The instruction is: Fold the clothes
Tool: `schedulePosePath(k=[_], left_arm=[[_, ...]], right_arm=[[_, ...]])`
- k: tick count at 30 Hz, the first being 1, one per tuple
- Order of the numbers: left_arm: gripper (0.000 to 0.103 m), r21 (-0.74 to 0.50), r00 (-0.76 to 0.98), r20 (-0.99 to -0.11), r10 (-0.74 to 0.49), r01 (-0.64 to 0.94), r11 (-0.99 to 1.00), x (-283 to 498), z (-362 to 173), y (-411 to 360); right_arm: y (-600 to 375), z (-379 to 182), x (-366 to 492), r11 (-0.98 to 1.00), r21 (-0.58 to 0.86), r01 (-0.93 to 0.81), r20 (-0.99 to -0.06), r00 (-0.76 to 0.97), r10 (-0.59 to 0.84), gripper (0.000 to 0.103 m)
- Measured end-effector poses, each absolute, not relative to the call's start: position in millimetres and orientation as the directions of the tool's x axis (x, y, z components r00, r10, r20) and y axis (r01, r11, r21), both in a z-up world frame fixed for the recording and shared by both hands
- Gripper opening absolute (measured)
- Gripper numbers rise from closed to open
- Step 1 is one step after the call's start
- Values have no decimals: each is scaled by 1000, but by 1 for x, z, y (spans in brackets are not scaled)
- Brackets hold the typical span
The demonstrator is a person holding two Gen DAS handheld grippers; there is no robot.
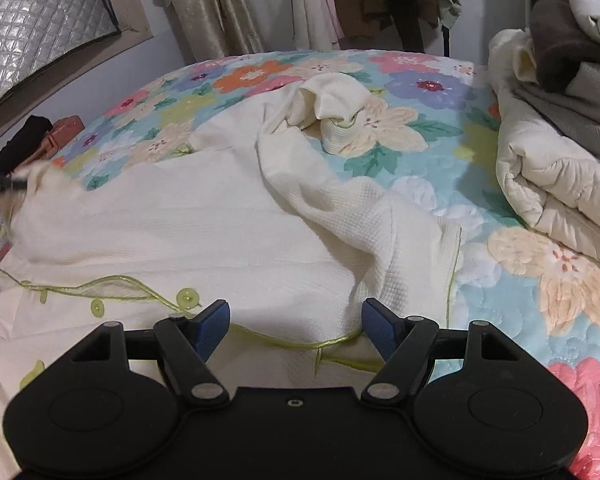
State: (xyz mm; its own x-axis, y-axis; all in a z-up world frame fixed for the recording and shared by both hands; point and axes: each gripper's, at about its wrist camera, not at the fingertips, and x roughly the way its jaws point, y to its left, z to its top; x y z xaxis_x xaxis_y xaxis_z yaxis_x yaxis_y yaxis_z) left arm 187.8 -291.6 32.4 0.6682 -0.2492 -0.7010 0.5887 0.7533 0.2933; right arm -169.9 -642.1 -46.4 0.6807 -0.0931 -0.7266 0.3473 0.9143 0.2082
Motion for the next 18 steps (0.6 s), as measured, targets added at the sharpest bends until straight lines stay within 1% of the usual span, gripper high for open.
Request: schedulePosePath(k=[1, 3, 5, 7, 8, 9, 10, 11, 12, 14, 16, 17, 18], left_arm=[[3, 287, 687, -681, -254, 570, 770, 198, 43, -293], [3, 311, 743, -606, -285, 551, 774, 208, 63, -303], [3, 297, 771, -570, -283, 515, 804, 220, 72, -310], [8, 280, 761, -599, -250, 492, 824, 232, 63, -321], [12, 305, 748, -633, -201, 480, 823, 234, 48, -327], [23, 330, 732, -664, -151, 468, 820, 236, 32, -332], [29, 355, 715, -692, -101, 458, 815, 238, 16, -337], [39, 381, 706, -705, -68, 457, 804, 232, 0, -338], [41, 393, 706, -706, -58, 458, 797, 224, -10, -336], [43, 398, 711, -701, -54, 453, 798, 201, -20, -324], [50, 395, 711, -702, -39, 434, 810, 176, -24, -308], [56, 357, 698, -715, -31, 403, 843, 163, -20, -296], [57, 318, 684, -729, -25, 371, 872, 150, -17, -284]], right_arm=[[-642, -47, -169, 914, 209, 348, -727, 681, -93, 78], [-642, -49, -168, 916, 204, 345, -726, 681, -95, 78], [-641, -51, -166, 918, 202, 341, -724, 683, -94, 78], [-640, -57, -164, 914, 231, 335, -714, 696, -75, 78], [-640, -60, -163, 909, 254, 330, -706, 705, -59, 81], [-639, -63, -162, 905, 276, 324, -699, 714, -42, 82], [-638, -67, -161, 904, 287, 317, -700, 714, -28, 84], [-637, -71, -160, 903, 297, 311, -701, 713, -15, 84], [-633, -70, -159, 911, 276, 307, -705, 709, -25, 84], [-627, -69, -159, 925, 234, 299, -712, 701, -46, 84], [-624, -66, -161, 927, 224, 302, -714, 698, -55, 84], [-623, -64, -164, 924, 227, 307, -712, 700, -58, 84], [-623, -63, -166, 921, 231, 313, -710, 701, -60, 84]])
